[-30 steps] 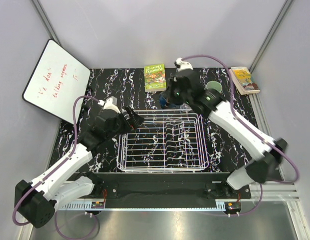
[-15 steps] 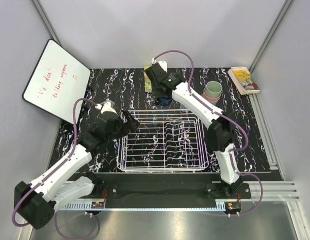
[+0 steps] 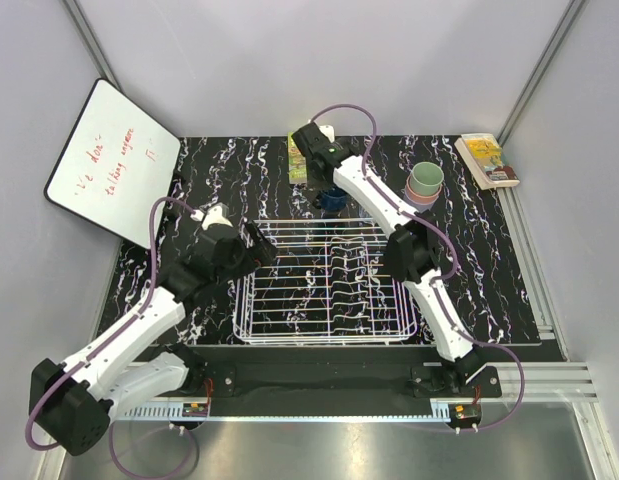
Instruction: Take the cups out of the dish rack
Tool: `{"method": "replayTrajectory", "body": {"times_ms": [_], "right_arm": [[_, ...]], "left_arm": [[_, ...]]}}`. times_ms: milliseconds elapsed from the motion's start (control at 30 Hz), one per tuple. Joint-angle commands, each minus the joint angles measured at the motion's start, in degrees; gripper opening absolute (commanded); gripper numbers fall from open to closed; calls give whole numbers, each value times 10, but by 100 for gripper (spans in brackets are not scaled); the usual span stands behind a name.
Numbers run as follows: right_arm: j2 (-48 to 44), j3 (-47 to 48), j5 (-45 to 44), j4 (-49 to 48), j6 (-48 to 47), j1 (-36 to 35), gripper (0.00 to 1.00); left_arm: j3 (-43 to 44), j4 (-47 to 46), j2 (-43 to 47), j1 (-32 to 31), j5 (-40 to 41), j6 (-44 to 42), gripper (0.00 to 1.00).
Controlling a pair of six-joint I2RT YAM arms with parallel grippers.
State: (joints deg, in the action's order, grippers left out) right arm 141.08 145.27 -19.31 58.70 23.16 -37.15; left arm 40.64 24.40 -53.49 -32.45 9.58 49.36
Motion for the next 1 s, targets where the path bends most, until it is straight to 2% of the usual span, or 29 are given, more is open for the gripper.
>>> {"method": "replayTrajectory", "body": {"times_ms": [0,367,600,667,733,767,833,867,933,967], "right_arm": [[20,30,2,8,1,9,0],[62,22,23,-10,3,10,0],[58,-2,38,-14,7,10,0],[45,-11,39,-15,7,10,8],[32,-25,30,-19,7,10,19],[18,-28,24,-20,8,10,29],[1,-40,15,-26,7,11,37],[-15,-43,11,-27,6,10,45],[-31,-44,6,-30,4,10,52],[-45,-44,3,-31,3,10,60]], "left_arm": [[-2,-9,-18,2,14,-1,99],[-7,-9,-28,2,17,-4,99],[-7,-10,-35,2,13,-4,99],[-6,-10,-36,2,11,-6,99],[-5,-10,-38,2,9,-8,99],[-6,-12,-38,2,9,-9,99],[-7,-11,-40,2,8,-8,99],[-7,-12,-41,2,7,-8,99],[-8,-13,-40,2,8,-8,99],[-9,-13,-39,2,7,-7,99]]}}
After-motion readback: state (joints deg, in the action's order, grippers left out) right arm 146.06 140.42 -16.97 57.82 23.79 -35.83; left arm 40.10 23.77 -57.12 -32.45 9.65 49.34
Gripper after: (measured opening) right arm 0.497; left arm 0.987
